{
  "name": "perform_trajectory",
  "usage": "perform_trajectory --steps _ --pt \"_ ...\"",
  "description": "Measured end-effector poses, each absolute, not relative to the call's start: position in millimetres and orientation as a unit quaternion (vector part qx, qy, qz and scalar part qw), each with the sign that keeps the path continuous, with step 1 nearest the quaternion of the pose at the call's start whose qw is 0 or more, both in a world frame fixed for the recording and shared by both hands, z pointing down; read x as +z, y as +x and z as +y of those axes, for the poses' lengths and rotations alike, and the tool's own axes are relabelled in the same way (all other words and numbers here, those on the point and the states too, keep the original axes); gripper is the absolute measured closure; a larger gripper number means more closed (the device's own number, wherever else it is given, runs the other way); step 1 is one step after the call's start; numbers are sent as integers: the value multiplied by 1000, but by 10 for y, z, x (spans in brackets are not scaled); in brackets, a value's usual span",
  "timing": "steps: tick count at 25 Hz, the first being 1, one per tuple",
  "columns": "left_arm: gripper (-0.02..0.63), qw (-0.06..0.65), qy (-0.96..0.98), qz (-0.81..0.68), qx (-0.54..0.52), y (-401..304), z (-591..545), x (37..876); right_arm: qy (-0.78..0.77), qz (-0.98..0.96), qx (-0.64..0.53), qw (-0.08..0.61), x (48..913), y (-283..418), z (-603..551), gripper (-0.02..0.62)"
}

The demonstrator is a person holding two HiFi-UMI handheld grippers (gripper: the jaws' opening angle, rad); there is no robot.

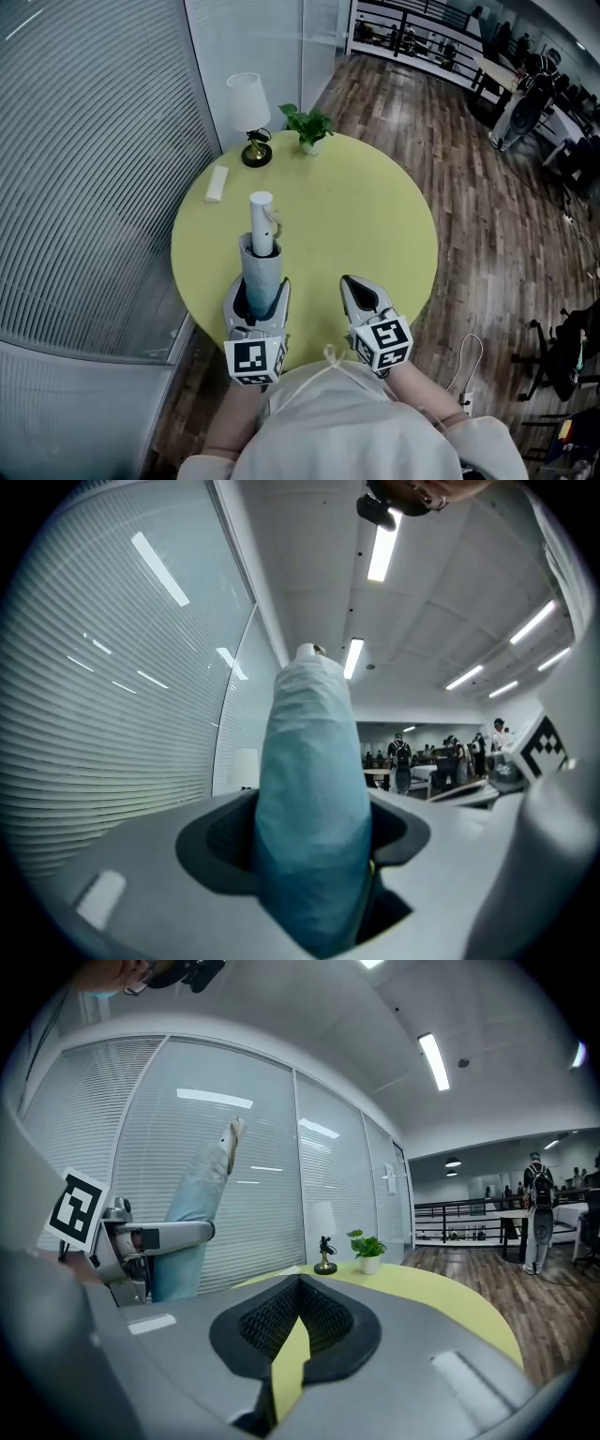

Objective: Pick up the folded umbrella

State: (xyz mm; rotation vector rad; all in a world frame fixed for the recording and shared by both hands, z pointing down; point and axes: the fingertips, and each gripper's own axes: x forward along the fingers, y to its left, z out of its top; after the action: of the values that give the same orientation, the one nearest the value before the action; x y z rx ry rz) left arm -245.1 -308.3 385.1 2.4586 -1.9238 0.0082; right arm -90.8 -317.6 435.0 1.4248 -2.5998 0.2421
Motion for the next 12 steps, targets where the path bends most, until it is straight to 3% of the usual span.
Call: perform_trajectory --steps 12 --pt "301 20 784 -620 28 -2519 -3117 3998 471 -874 90 85 4381 -1024 -3240 597"
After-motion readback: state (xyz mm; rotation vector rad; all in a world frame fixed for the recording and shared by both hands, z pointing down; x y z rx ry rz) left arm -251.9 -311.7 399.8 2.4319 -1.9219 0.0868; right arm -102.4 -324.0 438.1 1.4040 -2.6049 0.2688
